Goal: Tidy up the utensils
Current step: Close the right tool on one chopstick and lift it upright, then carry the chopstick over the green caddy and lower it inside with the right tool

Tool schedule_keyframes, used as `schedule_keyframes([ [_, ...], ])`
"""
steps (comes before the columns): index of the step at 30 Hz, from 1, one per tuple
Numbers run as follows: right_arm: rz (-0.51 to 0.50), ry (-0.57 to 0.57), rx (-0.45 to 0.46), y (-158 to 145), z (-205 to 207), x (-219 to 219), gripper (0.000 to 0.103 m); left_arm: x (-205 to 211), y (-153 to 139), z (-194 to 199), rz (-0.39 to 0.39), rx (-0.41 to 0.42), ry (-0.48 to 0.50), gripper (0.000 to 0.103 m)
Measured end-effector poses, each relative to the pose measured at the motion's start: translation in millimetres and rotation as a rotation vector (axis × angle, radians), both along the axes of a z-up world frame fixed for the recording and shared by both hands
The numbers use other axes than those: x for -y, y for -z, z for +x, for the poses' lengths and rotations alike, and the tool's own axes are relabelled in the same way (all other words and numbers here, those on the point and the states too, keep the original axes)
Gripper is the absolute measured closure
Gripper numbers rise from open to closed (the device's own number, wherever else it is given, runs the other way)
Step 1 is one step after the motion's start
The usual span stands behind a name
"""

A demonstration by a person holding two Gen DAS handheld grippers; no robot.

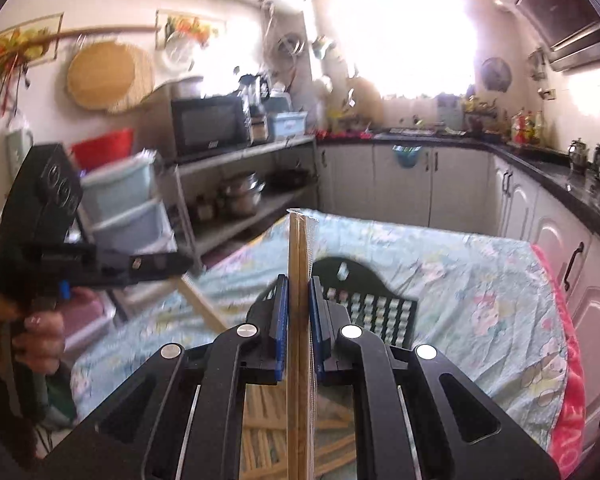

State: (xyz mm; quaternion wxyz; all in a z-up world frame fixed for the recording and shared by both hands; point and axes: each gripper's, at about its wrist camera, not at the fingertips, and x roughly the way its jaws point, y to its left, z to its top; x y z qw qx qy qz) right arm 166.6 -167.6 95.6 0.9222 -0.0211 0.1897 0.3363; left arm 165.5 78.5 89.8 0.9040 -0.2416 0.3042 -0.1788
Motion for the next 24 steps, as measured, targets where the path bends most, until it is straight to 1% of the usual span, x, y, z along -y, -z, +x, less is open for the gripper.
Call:
schedule_keyframes([
  [4, 0.046, 0.033, 0.033, -15.2, 9.2, 8.7, 0.093, 5.0, -20.4, -1.3, 0.012, 0.036, 0.010, 0.100],
  [13, 0.113, 0.077, 0.129, -45.1, 20.5, 16.1, 0.093, -0.5, -62.3, 4.4, 0.054, 0.109, -0.015, 0.100],
  [15, 0.147, 0.097, 0.158, -51.7, 24.2, 19.2, 0.093, -2.2, -69.8, 7.3, 0.063, 0.120, -0.020, 0.100],
  [21, 0.228, 0.175, 0.267, -66.5, 40.5, 26.9, 0.093, -7.8, -80.5, 16.1, 0.100, 0.128, -0.042, 0.100],
  [24, 0.242, 0.218, 0.317, -66.5, 48.6, 27.6, 0.093, -9.6, -80.7, 21.8, 0.116, 0.126, -0.057, 0.100],
])
